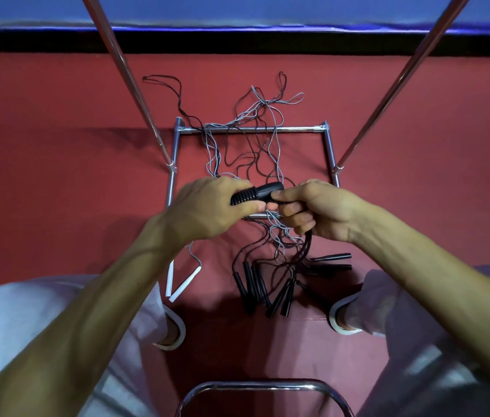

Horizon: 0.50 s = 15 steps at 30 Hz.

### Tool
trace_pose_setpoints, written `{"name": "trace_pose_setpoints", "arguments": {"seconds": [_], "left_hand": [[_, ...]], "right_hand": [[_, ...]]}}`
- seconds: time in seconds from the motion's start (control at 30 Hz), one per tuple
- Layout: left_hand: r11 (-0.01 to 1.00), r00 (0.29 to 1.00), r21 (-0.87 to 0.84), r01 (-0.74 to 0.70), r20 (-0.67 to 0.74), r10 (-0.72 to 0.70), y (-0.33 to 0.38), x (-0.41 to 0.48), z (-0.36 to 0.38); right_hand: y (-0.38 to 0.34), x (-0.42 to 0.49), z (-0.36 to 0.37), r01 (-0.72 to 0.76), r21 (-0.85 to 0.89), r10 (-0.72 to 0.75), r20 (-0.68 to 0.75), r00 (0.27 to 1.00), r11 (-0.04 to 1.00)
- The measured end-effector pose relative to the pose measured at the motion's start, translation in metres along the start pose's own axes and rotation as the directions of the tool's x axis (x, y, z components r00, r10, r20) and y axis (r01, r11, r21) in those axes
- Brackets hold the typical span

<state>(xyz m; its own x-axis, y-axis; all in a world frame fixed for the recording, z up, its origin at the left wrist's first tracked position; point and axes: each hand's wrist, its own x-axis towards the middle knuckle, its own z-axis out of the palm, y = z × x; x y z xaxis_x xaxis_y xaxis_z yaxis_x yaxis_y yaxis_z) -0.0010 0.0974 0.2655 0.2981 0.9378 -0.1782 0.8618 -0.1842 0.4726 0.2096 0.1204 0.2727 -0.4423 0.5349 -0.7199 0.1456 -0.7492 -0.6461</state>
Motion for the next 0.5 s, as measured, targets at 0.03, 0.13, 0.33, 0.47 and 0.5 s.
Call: {"name": "trace_pose_setpoints", "arguments": {"seconds": [0.03,0.13,0.33,0.47,0.5], "left_hand": [[1.000,1.000,0.009,-0.010,0.005,0.010,0.001,0.000,0.001],[0.997,0.999,0.073,-0.030,-0.023,0.032,0.003,0.002,0.004],[0.989,0.996,0.140,-0.037,-0.080,0.048,0.011,0.006,0.011],[0.980,0.999,0.198,0.010,-0.053,0.001,0.017,0.008,0.018],[0.977,0.999,0.213,0.024,-0.032,-0.018,0.019,0.008,0.021]], "right_hand": [[0.002,-0.001,0.000,0.009,-0.005,-0.009,-0.001,1.000,1.000],[0.002,-0.005,0.000,0.067,-0.083,-0.071,-0.034,0.997,0.994],[-0.001,-0.010,0.000,0.210,-0.298,-0.225,-0.016,0.974,0.931],[-0.002,-0.015,-0.004,0.246,-0.688,-0.274,0.071,0.959,0.683],[-0.003,-0.015,-0.007,0.242,-0.812,-0.282,0.099,0.954,0.531]]}}
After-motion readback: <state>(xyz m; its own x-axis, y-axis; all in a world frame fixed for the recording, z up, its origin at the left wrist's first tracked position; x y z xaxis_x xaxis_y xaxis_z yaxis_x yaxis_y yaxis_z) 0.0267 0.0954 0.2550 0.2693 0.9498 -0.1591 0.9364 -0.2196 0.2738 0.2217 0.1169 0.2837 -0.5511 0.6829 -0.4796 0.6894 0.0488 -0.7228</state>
